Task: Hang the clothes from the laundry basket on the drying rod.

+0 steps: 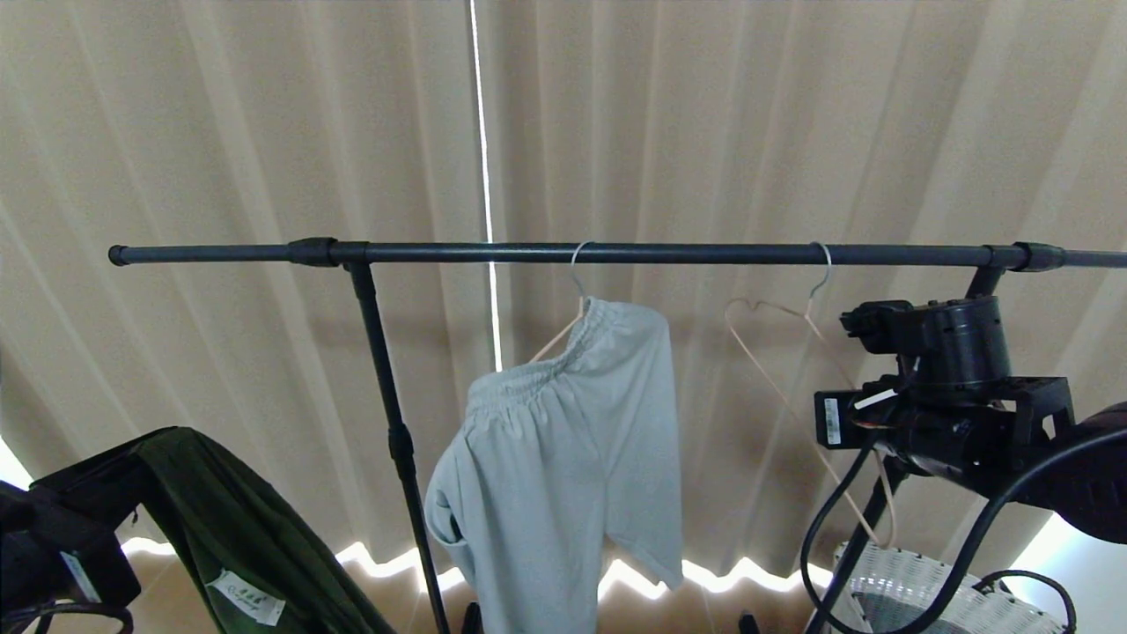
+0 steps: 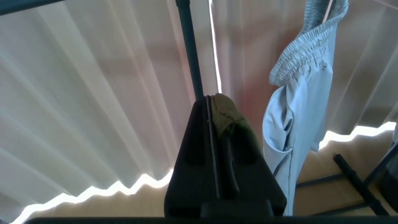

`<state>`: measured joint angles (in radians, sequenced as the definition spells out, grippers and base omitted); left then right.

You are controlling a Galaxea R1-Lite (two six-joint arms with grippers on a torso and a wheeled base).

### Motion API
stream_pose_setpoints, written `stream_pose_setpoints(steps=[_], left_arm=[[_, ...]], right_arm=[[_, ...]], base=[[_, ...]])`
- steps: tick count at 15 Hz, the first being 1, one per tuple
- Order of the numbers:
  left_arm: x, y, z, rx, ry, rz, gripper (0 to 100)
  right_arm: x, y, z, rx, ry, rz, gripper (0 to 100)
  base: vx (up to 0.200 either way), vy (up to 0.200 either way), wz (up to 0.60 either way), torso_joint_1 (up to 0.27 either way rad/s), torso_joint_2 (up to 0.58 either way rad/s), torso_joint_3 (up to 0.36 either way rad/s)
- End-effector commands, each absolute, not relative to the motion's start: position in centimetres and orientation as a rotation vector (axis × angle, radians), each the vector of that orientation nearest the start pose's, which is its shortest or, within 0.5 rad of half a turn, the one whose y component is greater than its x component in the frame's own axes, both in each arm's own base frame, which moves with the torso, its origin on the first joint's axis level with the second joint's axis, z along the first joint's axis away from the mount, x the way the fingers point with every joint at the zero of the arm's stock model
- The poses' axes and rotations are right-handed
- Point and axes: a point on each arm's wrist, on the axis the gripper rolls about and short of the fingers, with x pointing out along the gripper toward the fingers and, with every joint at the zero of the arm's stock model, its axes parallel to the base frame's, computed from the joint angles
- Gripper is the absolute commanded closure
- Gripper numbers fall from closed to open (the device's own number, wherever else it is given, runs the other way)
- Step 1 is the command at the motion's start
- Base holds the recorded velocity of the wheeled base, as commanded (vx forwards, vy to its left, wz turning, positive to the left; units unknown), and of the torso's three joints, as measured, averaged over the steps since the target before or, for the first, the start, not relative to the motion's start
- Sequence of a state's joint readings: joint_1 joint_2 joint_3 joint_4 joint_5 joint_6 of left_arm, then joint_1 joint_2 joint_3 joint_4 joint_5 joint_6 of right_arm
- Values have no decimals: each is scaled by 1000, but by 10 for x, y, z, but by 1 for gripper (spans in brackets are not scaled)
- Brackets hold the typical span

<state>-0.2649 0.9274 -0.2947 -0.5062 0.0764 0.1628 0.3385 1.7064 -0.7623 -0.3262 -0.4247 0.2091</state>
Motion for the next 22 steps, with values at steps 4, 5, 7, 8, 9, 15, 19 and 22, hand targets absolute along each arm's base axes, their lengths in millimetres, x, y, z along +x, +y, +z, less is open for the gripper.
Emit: stream_pose_setpoints(steps=[4, 5, 7, 8, 9, 15, 19, 22], left_arm=[[104, -26, 184, 184, 110, -198, 100], [104, -26, 184, 184, 110, -198, 100], [104, -26, 183, 185, 116, -199, 100], [104, -26, 183, 184, 115, -199, 100], [103, -26, 183, 186, 113, -199, 100], [103, -26, 183, 189, 113, -197, 100], [103, -26, 182, 208, 117, -199, 100], [103, -26, 181, 208, 119, -199, 100]], right_arm=[[264, 83, 159, -2, 504, -137, 100], [261, 82, 162, 2, 495, -135, 100], [255, 80, 170, 17, 465, -131, 100], [251, 79, 173, 21, 457, -127, 100], [246, 77, 174, 23, 455, -125, 100], [225, 69, 181, 36, 426, -119, 100], [217, 67, 183, 39, 415, -116, 100], [215, 66, 185, 42, 405, -114, 100]], base=[[0, 0, 0, 0, 0, 0], [0, 0, 0, 0, 0, 0], [0, 0, 0, 0, 0, 0], [0, 0, 0, 0, 0, 0], [0, 0, 0, 0, 0, 0], [0, 0, 0, 0, 0, 0], [-150, 0, 0, 1, 3, 4], [-200, 0, 0, 14, 12, 4]])
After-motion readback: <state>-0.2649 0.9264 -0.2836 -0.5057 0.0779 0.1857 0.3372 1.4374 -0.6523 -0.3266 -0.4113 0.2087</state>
